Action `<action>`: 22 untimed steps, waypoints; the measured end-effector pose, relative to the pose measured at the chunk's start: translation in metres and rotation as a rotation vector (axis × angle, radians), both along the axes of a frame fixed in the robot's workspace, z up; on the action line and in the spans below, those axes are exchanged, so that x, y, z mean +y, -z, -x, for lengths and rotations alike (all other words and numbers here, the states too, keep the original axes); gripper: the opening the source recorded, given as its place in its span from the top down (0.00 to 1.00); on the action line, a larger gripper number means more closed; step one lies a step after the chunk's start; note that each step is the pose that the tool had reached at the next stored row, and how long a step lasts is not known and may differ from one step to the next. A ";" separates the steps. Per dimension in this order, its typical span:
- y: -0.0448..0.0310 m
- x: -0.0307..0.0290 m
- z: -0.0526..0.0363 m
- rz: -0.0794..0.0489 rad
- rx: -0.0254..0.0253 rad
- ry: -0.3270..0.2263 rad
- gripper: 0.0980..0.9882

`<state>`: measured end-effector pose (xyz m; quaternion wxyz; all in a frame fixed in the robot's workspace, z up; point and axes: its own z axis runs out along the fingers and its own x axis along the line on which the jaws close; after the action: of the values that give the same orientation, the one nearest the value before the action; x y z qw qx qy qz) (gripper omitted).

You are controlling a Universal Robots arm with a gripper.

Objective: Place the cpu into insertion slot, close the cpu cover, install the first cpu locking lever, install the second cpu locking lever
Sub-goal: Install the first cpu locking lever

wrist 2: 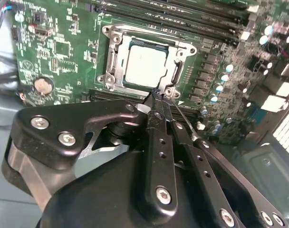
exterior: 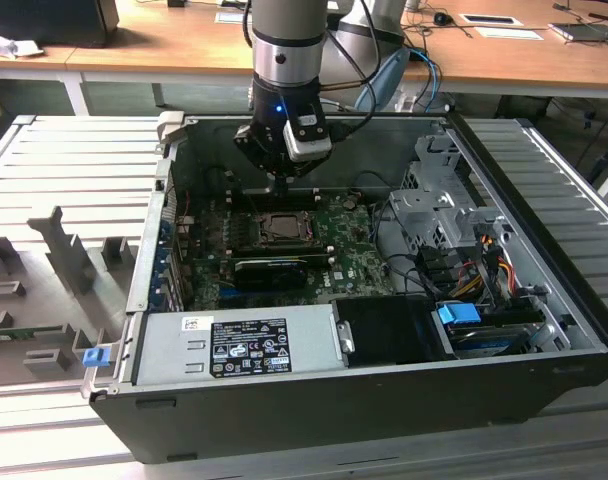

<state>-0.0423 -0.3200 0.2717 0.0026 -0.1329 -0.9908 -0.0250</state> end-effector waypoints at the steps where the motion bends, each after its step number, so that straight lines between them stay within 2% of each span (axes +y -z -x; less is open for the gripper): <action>1: 0.0001 0.0000 0.0000 0.000 -0.0001 -0.023 0.99; 9: 0.0012 0.0000 0.0000 0.000 0.0000 -0.214 0.99; 11: 0.0013 0.0000 0.0000 0.000 0.0000 -0.286 0.99; 15: 0.0015 0.0000 0.0000 0.000 -0.0001 -0.375 0.99; 16: 0.0015 0.0000 0.0000 0.000 -0.0003 -0.380 0.99; 20: 0.0022 0.0000 0.0055 0.001 -0.0074 -0.380 0.99; 21: 0.0028 0.0000 0.0088 0.002 -0.0120 -0.379 0.99; 22: 0.0032 0.0001 0.0091 0.002 -0.0126 -0.375 0.99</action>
<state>-0.0514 -0.3199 0.2686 0.0009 0.0543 -0.9982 -0.0237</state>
